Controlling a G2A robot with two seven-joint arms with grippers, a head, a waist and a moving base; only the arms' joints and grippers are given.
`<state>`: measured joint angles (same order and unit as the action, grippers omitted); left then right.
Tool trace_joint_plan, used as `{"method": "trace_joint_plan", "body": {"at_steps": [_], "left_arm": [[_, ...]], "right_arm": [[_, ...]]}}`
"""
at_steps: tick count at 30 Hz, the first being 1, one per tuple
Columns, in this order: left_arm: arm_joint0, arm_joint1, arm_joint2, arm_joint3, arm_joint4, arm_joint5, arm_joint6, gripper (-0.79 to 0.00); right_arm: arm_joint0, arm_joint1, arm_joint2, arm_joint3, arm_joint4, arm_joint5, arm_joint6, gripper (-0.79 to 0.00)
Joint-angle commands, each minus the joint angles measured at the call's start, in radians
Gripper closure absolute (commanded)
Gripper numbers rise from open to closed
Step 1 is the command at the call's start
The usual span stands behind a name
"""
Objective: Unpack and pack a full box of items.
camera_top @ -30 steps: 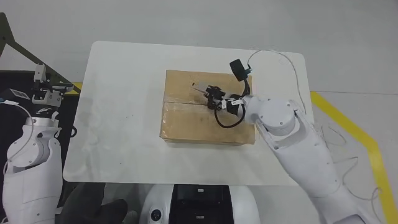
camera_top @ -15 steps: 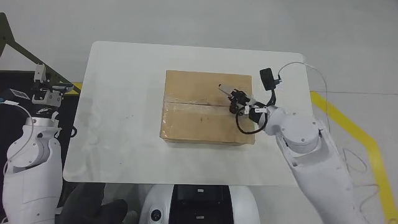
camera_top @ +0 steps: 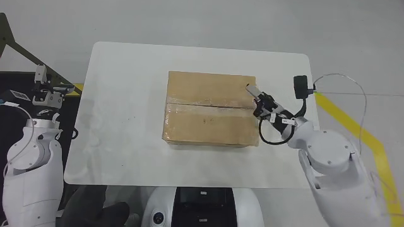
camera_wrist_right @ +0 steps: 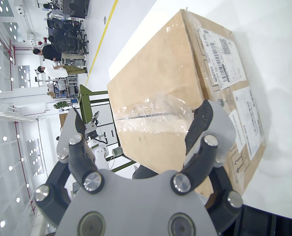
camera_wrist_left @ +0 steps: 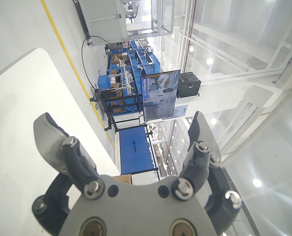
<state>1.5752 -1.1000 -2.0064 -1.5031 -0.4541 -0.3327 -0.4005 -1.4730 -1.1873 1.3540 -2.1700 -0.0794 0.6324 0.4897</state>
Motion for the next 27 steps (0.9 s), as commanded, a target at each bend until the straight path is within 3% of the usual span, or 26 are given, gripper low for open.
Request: {"method": "trace_joint_plan", "body": {"at_steps": [1, 10, 20, 27], "left_arm": [[0.000, 0.000, 0.000, 0.000, 0.000, 0.000, 0.000, -0.785], [0.000, 0.000, 0.000, 0.000, 0.000, 0.000, 0.000, -0.785], [0.000, 0.000, 0.000, 0.000, 0.000, 0.000, 0.000, -0.785], [0.000, 0.000, 0.000, 0.000, 0.000, 0.000, 0.000, -0.785]], "right_arm": [[-0.015, 0.001, 0.014, -0.022, -0.006, -0.001, -0.016, -0.785], [-0.055, 0.003, 0.062, -0.072, 0.033, -0.087, -0.047, -0.785], [0.100, -0.005, -0.060, 0.063, 0.110, -0.230, 0.087, -0.785], [0.190, -0.018, -0.168, 0.104, 0.146, -0.268, 0.120, -0.785]]}}
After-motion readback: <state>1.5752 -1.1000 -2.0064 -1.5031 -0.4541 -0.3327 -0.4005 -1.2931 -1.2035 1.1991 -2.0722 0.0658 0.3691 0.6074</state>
